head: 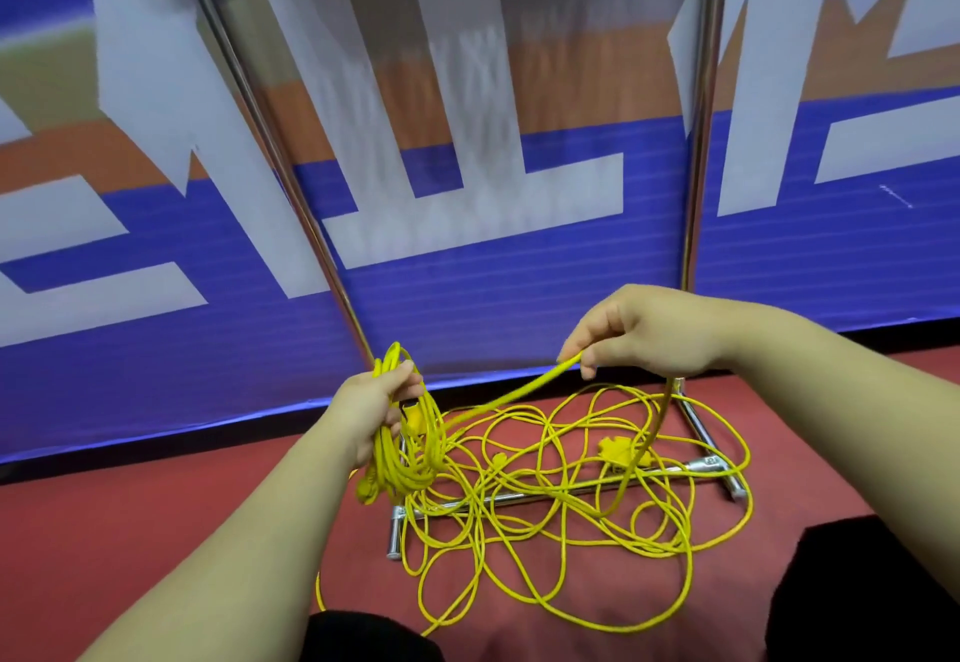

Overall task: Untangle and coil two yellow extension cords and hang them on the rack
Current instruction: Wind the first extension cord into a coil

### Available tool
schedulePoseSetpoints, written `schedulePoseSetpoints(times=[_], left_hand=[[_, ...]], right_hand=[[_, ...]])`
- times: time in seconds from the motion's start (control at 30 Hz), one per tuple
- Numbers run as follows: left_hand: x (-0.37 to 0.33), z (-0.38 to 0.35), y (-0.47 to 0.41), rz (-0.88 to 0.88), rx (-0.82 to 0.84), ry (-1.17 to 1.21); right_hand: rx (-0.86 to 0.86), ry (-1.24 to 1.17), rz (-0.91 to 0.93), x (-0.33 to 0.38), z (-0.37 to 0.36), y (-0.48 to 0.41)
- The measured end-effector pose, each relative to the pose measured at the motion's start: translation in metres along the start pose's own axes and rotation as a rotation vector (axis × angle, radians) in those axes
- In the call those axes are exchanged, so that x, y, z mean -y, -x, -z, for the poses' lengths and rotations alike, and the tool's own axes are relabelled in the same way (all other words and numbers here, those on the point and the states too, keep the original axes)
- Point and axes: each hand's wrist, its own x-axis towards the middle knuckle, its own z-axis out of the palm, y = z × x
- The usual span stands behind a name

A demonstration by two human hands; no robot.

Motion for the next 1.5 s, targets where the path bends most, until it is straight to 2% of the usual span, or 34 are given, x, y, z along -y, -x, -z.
schedulePoseSetpoints(times=[0.1,0.27,0.33,0.47,0.6,0.97,1.2,1.4,1.5], left_hand=[[-0.006,-0.004,0.008,-0.060,0.113,-0.014],[-0.021,-0.019,0.024,-0.064,0.308,0.028],[-0.027,-0.028,0.032,-0.041,0.366,0.044],[-0.039,-0.044,0.050,-0.027,0.429,0.097],[-0.046,-0.054,0.062,-0.007,0.483,0.193],[-0.057,-0.070,0.078,0.020,0.480,0.267],[-0.059,-0.072,0.079,0.057,0.648,0.393],[-0.060,-0.064,0.082,-0.039,0.756,0.321],[-0.064,-0.057,0.080,-0.116,0.808,0.344]], right_hand=[[0.060,-0.151,0.053,0.007,-0.003,0.003],[-0.018,-0.692,0.124,0.015,-0.004,-0.001],[-0.021,-0.841,0.148,0.018,-0.004,-0.002],[-0.085,-0.986,0.170,0.022,-0.004,-0.003],[-0.241,-1.096,0.129,0.020,-0.006,-0.008],[-0.516,-1.113,-0.069,0.008,-0.011,-0.022],[-0.599,-1.023,-0.131,0.004,-0.017,-0.028],[-0.695,-0.854,-0.134,0.000,-0.016,-0.026],[-0.650,-0.807,-0.089,0.001,-0.015,-0.023]])
